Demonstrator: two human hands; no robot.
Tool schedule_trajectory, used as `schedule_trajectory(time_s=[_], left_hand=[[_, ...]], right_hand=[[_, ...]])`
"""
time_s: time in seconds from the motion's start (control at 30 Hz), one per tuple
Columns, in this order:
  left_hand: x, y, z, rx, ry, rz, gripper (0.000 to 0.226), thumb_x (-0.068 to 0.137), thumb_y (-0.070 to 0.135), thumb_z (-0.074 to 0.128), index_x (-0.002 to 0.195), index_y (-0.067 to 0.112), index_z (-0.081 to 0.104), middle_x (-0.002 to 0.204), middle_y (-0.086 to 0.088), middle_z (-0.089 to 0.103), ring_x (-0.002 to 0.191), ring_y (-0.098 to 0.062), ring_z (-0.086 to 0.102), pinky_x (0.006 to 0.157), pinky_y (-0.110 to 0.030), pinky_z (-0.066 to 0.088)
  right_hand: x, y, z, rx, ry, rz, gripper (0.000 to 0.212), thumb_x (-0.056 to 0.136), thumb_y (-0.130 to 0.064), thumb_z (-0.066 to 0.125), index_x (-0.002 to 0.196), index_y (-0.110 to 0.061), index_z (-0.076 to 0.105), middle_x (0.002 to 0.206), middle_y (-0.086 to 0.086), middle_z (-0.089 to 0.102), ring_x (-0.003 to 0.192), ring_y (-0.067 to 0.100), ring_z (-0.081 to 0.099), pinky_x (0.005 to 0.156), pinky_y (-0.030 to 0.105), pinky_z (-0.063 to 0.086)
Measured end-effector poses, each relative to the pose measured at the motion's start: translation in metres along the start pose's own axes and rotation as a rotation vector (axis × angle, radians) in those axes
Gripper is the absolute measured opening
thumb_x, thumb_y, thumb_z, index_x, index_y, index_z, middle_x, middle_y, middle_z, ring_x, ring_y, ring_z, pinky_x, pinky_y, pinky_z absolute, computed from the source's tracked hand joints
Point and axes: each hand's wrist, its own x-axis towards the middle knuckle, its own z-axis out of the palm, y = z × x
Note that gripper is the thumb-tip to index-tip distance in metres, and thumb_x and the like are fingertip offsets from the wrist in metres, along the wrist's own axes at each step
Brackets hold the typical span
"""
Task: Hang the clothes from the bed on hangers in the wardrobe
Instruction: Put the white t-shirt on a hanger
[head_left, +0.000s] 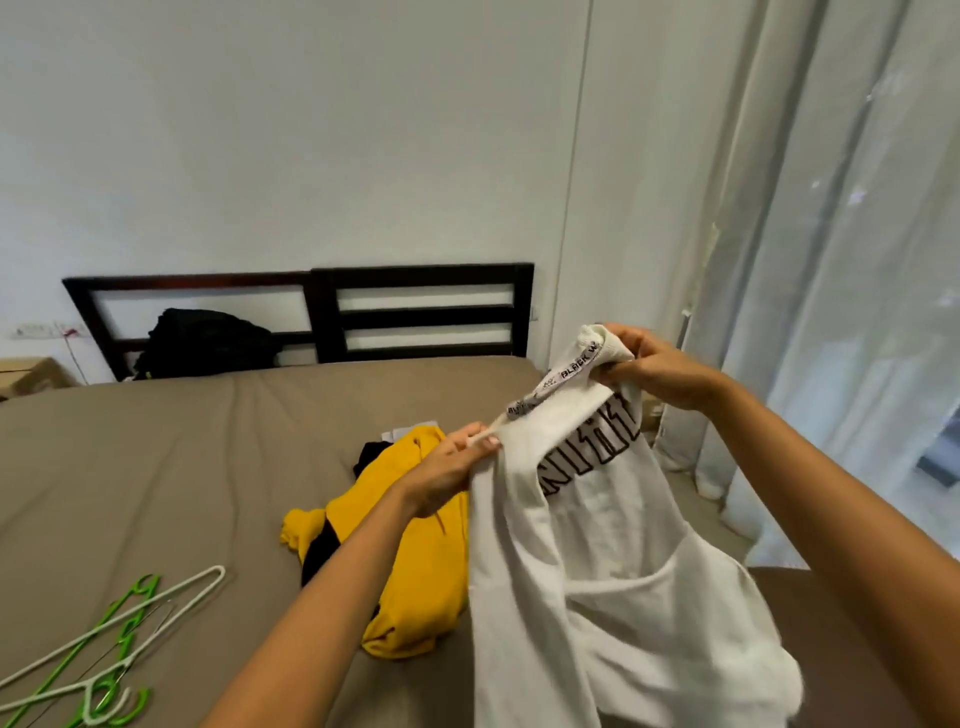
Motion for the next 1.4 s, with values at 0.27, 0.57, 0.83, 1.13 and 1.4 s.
schedule_trajectory(time_s=[0.27,0.57,0.83,1.13,1.4], left_hand=[[-0.015,0.078,0.004,0.769,0.313,0.378,0.044,0.073,0.024,0.08,0.086,0.011,0.041,0.066,0.006,0.042,0.057,-0.007,0.032,0.052,-0.016,0.03],[-0.048,0.109,-0.014,1.138,0.678,0.432,0.012,0.083,0.021,0.068,0.087,0.015,0.058,0.078,-0.004,0.064,0.075,-0.025,0.061,0.06,-0.038,0.048],[-0.098,0.135,-0.008,0.934,0.947,0.587,0.017,0.079,0.03,0.074,0.079,0.013,0.07,0.074,0.004,0.067,0.067,-0.009,0.06,0.061,-0.013,0.041],[-0.12,0.099,-0.015,1.23,1.007,0.302,0.02,0.092,0.028,0.057,0.087,0.011,0.066,0.079,-0.013,0.068,0.077,-0.034,0.063,0.062,-0.034,0.045],[-0.138,0.113,-0.022,0.755,0.794,0.228,0.022,0.102,0.022,0.035,0.089,0.012,0.05,0.079,0.001,0.05,0.069,-0.012,0.045,0.063,-0.026,0.033]], right_hand=[[-0.034,0.004,-0.026,-0.716,0.126,0.084,0.016,0.078,-0.012,0.073,0.09,-0.019,0.065,0.088,0.0,0.067,0.082,0.018,0.06,0.066,0.015,0.044],[-0.08,-0.036,-0.046,-0.219,-0.097,0.238,0.031,0.075,-0.015,0.076,0.104,-0.008,0.066,0.095,0.007,0.072,0.087,0.019,0.069,0.071,0.023,0.055],[-0.082,-0.035,-0.021,-0.575,0.665,-0.384,0.014,0.072,-0.018,0.071,0.075,-0.012,0.058,0.062,0.0,0.051,0.061,0.012,0.044,0.052,0.01,0.033],[-0.089,-0.022,0.0,-0.127,-0.139,0.209,0.063,0.053,-0.047,0.086,0.092,-0.002,0.064,0.079,0.005,0.067,0.071,0.017,0.063,0.059,0.025,0.052],[-0.097,-0.018,0.01,0.052,0.251,0.033,0.065,0.051,-0.069,0.077,0.087,-0.016,0.071,0.077,0.0,0.068,0.069,0.009,0.062,0.058,0.023,0.053]])
